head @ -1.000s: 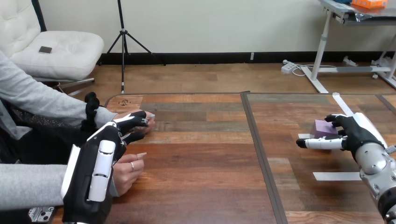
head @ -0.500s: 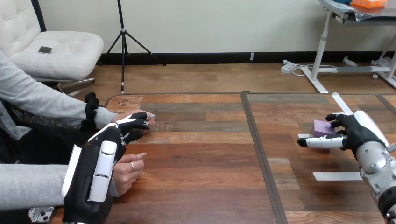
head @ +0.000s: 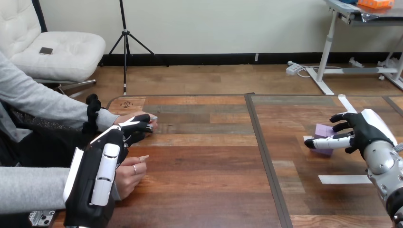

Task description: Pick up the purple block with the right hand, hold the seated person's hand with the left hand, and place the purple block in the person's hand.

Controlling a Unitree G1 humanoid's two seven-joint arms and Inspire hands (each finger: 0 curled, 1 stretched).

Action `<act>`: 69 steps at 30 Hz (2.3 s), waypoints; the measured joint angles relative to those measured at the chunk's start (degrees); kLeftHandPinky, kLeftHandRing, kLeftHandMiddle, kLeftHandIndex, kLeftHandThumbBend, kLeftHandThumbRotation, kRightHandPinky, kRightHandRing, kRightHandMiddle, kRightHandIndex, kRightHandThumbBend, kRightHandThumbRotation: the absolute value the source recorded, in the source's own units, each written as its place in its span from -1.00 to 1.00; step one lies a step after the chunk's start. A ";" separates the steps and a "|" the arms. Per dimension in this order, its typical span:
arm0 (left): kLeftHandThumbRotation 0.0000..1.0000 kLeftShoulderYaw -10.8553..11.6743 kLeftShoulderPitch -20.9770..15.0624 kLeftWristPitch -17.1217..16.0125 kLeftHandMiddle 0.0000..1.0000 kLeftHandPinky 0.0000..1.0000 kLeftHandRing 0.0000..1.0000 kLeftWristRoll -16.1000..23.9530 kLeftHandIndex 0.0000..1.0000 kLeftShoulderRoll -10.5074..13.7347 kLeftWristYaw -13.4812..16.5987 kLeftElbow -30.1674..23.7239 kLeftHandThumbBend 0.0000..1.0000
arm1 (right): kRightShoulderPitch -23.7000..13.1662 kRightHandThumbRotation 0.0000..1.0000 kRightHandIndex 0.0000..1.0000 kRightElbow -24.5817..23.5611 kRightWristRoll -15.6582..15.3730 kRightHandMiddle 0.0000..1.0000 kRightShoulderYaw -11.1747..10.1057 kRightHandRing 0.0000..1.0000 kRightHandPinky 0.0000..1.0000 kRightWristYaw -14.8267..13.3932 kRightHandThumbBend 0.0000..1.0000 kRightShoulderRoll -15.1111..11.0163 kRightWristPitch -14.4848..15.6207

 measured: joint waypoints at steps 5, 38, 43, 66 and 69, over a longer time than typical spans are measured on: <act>1.00 -0.01 0.00 -0.02 0.59 0.64 0.70 0.06 0.20 0.00 0.03 0.00 -0.06 | -0.02 -0.49 0.50 -0.14 -0.45 0.51 0.70 0.38 0.11 0.15 0.90 -0.25 -0.22; 1.00 -0.03 0.00 -0.28 0.59 0.64 0.70 0.57 0.18 -0.01 0.01 0.01 -0.02 | 0.78 -0.40 0.41 -1.91 -0.78 0.37 1.44 0.23 -0.01 4.11 0.92 -1.79 -5.57; 1.00 -0.06 0.00 -0.29 0.59 0.64 0.70 0.58 0.18 -0.03 0.03 0.01 -0.03 | 1.61 -0.40 0.42 -2.93 -0.76 0.37 1.45 0.23 -0.02 4.52 0.92 -1.79 -6.60; 1.00 -0.14 0.01 -0.13 0.61 0.74 0.74 0.27 0.18 -0.03 -0.20 0.03 -0.07 | 7.26 -0.41 0.45 -11.60 0.03 0.41 0.91 0.34 0.17 7.47 0.92 -4.07 -8.23; 1.00 -0.19 0.00 -0.11 0.61 0.76 0.75 -0.02 0.18 -0.04 -0.39 0.03 -0.05 | 7.88 -0.40 0.45 -12.48 0.41 0.42 0.66 0.36 0.19 7.50 0.91 -4.21 -8.68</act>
